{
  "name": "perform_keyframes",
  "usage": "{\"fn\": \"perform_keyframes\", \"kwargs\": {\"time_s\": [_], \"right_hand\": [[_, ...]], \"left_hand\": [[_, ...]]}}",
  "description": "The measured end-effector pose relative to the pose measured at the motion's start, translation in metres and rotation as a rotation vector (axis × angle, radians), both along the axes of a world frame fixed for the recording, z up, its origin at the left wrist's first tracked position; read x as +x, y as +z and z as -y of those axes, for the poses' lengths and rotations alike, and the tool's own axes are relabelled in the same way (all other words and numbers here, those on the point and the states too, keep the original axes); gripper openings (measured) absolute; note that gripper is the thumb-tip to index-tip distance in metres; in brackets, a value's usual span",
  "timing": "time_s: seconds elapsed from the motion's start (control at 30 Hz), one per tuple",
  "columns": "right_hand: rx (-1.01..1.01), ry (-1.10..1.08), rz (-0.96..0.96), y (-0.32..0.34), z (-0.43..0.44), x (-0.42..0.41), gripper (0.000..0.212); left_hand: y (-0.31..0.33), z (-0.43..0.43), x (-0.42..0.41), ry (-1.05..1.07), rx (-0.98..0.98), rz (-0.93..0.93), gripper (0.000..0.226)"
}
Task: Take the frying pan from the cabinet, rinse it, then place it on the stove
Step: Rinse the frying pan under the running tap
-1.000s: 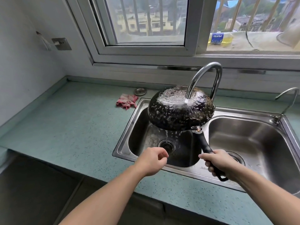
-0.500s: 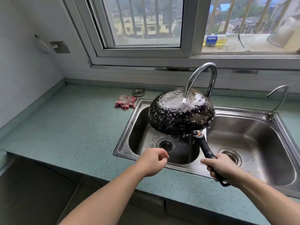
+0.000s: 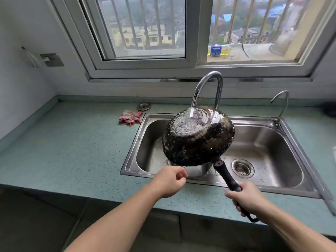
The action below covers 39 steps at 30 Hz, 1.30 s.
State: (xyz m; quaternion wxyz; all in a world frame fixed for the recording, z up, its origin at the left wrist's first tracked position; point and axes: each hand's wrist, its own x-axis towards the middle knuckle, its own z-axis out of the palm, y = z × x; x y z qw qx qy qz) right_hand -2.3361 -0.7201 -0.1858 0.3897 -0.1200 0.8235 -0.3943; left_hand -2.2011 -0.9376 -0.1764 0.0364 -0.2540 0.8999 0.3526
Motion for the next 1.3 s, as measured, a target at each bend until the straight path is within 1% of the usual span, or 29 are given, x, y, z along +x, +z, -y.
{"fn": "perform_keyframes", "kwargs": {"time_s": [0.13,0.47,0.77,0.93,1.1,1.3], "right_hand": [[0.032,0.007,-0.046,-0.003,-0.014,0.017,0.022],[0.087,0.063,-0.154,-0.001,-0.016,0.039,0.018],[0.058,0.104,-0.135,-0.005,0.013,0.038,0.017],[0.005,0.094,-0.077,-0.005,0.032,0.024,0.013],[-0.040,0.129,-0.068,-0.008,0.046,0.003,0.013],[-0.055,0.149,-0.061,-0.017,0.067,-0.027,0.017]], "left_hand": [[0.001,-0.007,0.007,-0.031,-0.019,-0.002,0.018],[0.009,-0.011,0.030,-0.034,-0.026,-0.030,0.016],[0.014,0.001,0.045,0.026,-0.037,-0.017,0.014],[0.011,0.015,0.045,0.095,-0.072,-0.012,0.015],[0.012,0.024,0.032,0.135,-0.097,0.003,0.016],[0.008,0.031,0.006,0.154,-0.063,0.027,0.016]]}}
